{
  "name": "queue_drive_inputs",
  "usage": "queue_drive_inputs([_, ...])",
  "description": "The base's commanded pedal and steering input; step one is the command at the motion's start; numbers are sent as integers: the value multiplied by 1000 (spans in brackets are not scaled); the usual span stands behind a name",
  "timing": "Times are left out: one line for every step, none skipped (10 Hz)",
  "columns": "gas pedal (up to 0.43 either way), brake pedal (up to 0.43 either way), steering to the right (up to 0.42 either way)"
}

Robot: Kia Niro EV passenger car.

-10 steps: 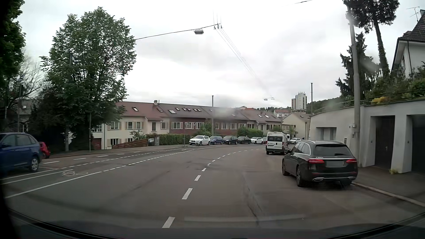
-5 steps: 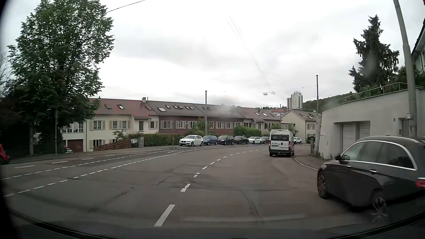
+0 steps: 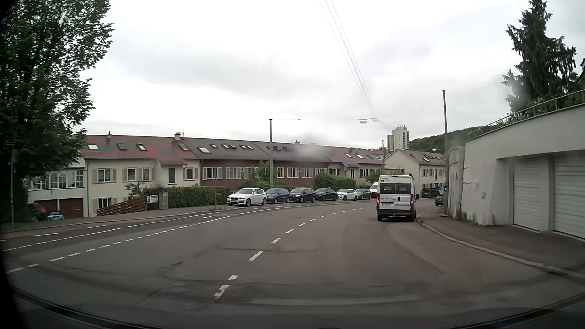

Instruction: Follow the waypoints while adhering to traffic rules and regulations

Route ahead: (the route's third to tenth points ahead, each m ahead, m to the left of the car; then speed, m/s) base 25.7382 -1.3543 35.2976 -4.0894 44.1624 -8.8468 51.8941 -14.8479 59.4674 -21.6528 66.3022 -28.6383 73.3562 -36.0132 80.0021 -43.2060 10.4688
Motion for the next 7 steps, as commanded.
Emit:
queue_drive_inputs([39,0,23])
queue_drive_inputs([39,0,26])
queue_drive_inputs([28,0,31])
queue_drive_inputs([28,0,34])
queue_drive_inputs([20,0,34])
queue_drive_inputs([20,0,33])
queue_drive_inputs([20,0,32])
